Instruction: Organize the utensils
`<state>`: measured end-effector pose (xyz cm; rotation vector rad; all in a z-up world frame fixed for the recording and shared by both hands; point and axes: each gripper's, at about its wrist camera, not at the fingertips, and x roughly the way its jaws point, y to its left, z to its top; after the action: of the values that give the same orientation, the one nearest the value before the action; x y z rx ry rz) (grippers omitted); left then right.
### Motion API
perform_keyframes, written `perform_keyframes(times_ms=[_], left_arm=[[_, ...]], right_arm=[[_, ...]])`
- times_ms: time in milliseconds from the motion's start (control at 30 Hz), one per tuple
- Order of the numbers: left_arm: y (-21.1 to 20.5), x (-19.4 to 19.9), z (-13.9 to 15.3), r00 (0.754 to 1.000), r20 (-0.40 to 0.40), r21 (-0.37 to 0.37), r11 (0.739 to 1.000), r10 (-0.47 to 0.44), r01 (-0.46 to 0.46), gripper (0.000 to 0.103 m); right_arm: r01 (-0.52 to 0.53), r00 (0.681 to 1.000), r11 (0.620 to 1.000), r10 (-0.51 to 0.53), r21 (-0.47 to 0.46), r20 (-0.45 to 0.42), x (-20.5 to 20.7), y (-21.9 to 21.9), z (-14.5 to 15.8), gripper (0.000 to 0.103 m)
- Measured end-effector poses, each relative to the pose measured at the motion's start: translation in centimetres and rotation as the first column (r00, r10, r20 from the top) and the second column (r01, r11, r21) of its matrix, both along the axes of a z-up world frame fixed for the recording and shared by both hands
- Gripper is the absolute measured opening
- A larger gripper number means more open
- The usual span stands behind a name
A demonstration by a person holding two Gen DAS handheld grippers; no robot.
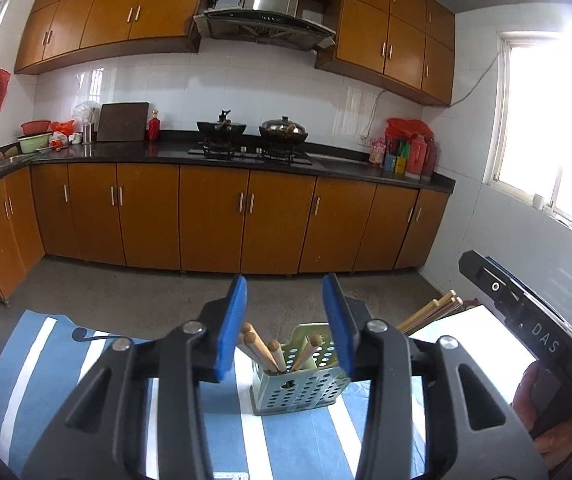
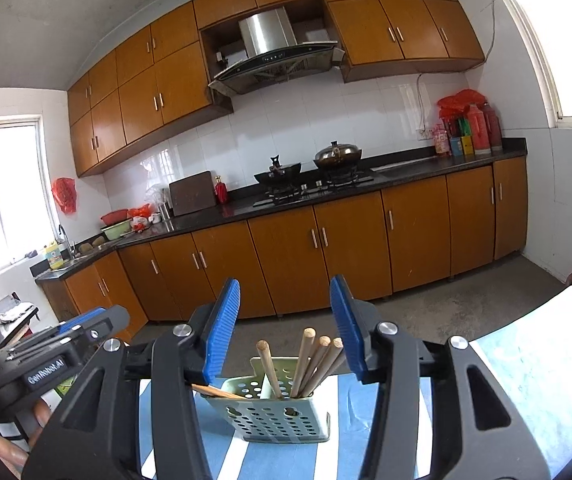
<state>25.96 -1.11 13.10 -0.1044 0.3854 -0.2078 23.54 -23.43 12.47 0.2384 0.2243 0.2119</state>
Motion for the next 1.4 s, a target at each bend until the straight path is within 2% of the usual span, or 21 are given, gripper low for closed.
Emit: perform_keyframes(times_ms=[167,333,500,567,667,833,1067,1233,1400], left_arm=[[0.9,-2.4,0.8,0.999,0.028,0.006,1.0,0.024,-0.024,0.05],[2.6,-4.6,1.0,0.998,0.035,0.001,0.998,0.057,-0.057,0.06],[4.3,-6.5,1.0,0.994,0.044,0.013,0.995,0.1,-0.101,0.074],[4.8,-7.1,1.1,0.992,0.05,0.014,0.993,0.115,-0.116,0.086],[5.4,-7.8,1.5,0.989,0.064,0.004,0.991,0.133,-0.133,0.099],[6.1,-10.1,2.3,0.983,0.088,0.007,0.987,0.162,-0.163,0.099],[5.0,-16.0,1.3,0.969,0.19,0.087,0.981,0.156,-0.175,0.099],[4.0,-20.0,-1.5,0.964,0.212,0.128,0.973,0.16,-0.19,0.099],[3.5,-22.3,-4.4,0.966,0.2,0.138,0.971,0.166,-0.196,0.099]], right_arm=[[0.014,1.0,1.0,-0.014,-0.028,0.016,-1.5,-0.2,0.3,0.052],[0.03,0.999,0.999,-0.029,-0.039,0.028,-3.0,-0.7,0.7,0.062],[0.06,0.997,0.996,-0.057,-0.061,0.058,-4.8,-1.0,0.8,0.092],[0.067,0.996,0.995,-0.063,-0.069,0.068,-5.4,-1.1,1.0,0.1],[0.104,0.992,0.991,-0.097,-0.08,0.084,-6.3,-1.1,1.3,0.101],[0.175,0.98,0.975,-0.16,-0.137,0.117,-8.8,-0.8,1.8,0.101],[0.157,0.979,0.979,-0.136,-0.131,0.154,-14.3,-0.9,-0.3,0.101],[0.134,0.986,0.981,-0.117,-0.142,0.122,-17.1,-0.3,-2.8,0.101],[0.121,0.99,0.98,-0.109,-0.155,0.087,-18.8,0.6,-5.8,0.101]])
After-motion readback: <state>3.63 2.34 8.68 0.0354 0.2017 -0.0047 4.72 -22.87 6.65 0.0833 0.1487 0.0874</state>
